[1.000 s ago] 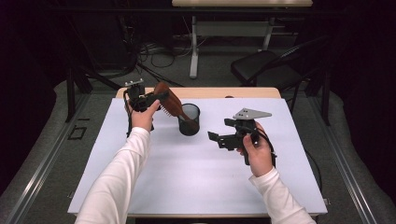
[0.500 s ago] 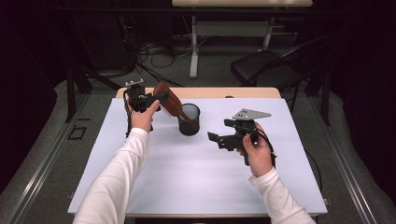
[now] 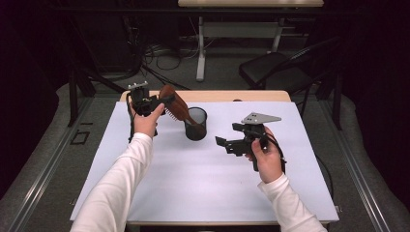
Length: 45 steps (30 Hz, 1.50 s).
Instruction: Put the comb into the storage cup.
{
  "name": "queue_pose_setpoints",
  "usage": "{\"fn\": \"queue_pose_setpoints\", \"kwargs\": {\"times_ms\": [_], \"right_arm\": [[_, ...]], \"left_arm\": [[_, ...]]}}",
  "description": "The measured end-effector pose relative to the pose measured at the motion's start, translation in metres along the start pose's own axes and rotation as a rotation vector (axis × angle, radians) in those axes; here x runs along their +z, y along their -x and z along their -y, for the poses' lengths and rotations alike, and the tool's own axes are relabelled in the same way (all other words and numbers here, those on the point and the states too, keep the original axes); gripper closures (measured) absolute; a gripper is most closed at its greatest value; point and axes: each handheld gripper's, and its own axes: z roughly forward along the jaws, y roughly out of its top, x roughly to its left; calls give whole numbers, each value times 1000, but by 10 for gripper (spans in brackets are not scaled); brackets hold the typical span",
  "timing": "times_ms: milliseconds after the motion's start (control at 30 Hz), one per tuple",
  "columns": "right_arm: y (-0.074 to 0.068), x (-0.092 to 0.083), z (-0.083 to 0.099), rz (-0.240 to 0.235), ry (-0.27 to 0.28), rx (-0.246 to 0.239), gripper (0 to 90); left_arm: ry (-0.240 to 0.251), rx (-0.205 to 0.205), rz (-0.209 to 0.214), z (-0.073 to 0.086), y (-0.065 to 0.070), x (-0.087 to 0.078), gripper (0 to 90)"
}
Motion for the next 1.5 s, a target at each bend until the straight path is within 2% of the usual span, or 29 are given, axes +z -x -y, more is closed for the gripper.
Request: {"fn": "queue_pose_setpoints", "kwargs": {"times_ms": [200, 733, 967, 1233, 1500], "right_arm": [[0, 0, 0, -1, -1, 2, 145], [1, -1, 0, 2, 2, 0, 145], [0, -1, 0, 2, -4, -2, 145], [0, 0, 1, 0, -7, -5, 145], [-1, 2, 2, -2, -16, -8, 145]], "left_arm": [[-12, 16, 2, 0, 2, -1, 109], [-2, 6, 7, -2, -1, -8, 98], [-6, 17, 16, -1, 2, -8, 98], [-12, 12, 18, 0, 2, -7, 99], [-16, 16, 8, 1, 0, -6, 100]]}}
